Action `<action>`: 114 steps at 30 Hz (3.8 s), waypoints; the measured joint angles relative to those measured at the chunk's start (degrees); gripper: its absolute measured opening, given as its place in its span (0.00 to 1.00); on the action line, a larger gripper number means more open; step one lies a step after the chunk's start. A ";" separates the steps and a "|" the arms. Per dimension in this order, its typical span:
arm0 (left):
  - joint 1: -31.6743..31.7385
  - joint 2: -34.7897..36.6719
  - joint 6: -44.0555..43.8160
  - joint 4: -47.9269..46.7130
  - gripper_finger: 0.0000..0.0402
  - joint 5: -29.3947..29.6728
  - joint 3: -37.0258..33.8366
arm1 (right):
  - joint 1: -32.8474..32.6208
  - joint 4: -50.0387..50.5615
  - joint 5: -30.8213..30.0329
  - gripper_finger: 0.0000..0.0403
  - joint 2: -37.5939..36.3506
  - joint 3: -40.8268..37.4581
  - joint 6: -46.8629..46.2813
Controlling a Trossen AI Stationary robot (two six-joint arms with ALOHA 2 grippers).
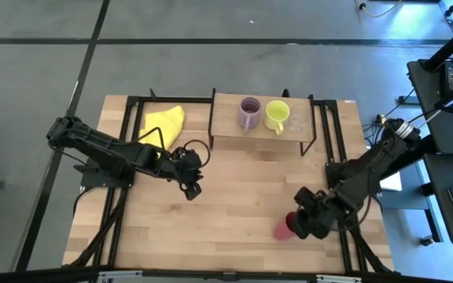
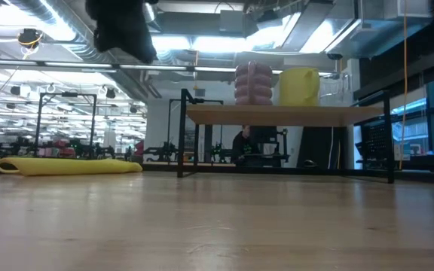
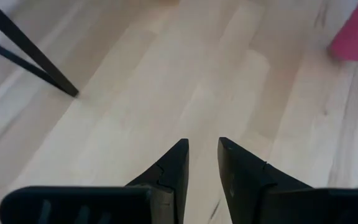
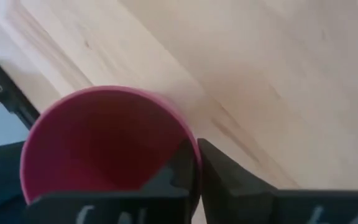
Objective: Stack small to large cups/mugs on shelf
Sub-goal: Put the pink cup on the shelf
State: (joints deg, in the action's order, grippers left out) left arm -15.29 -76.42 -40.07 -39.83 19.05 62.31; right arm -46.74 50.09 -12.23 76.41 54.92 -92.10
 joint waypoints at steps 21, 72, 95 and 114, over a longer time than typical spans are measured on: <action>-1.69 10.24 -2.97 6.92 0.20 6.27 -7.09 | 32.41 -9.71 6.40 0.03 13.94 14.99 51.38; 11.99 13.27 10.58 2.36 0.20 -8.52 -7.07 | 43.58 1.99 8.74 0.31 40.77 49.29 75.95; 11.65 11.10 10.28 8.97 0.20 -8.93 -8.77 | 43.20 18.67 -6.05 0.31 40.71 72.32 77.67; 10.49 6.27 -13.40 30.94 0.25 -11.87 -19.09 | 41.55 37.83 -21.29 0.31 35.23 78.23 64.38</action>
State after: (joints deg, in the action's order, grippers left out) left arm -4.80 -70.16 -53.47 -8.89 7.18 43.22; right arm -5.19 87.92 -33.52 111.63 133.14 -27.73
